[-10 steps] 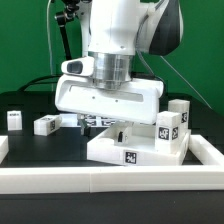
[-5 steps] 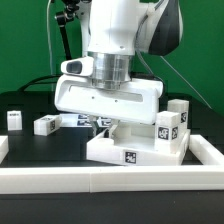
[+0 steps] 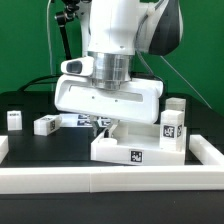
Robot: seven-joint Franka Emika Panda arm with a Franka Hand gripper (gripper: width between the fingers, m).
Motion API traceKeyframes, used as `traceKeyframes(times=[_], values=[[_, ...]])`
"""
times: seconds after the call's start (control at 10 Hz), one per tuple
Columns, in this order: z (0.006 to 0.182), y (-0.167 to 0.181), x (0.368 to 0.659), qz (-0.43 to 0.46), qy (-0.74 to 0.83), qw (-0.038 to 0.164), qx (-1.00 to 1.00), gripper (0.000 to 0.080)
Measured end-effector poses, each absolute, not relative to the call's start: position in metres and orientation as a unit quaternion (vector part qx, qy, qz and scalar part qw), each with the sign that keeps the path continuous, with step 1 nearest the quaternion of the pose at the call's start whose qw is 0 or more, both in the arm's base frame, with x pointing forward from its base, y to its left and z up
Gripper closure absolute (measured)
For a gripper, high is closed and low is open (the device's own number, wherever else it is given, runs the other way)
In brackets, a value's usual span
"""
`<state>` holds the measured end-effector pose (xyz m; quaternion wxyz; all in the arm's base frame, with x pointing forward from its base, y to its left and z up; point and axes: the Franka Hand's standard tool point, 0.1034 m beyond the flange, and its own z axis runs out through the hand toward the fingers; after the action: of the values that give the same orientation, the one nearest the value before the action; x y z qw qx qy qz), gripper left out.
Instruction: Assemble square table
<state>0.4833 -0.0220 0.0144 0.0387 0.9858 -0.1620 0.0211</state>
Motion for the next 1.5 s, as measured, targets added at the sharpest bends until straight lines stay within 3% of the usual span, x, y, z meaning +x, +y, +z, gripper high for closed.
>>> traceKeyframes(times=[0.6,1.5], values=[[0.0146,-0.0223,0.4837,0.021,-0.143,0.039,0.989,0.0732],[0.0163,-0.0297,0.4874,0.013,0.134,0.052,0.989,0.0732]])
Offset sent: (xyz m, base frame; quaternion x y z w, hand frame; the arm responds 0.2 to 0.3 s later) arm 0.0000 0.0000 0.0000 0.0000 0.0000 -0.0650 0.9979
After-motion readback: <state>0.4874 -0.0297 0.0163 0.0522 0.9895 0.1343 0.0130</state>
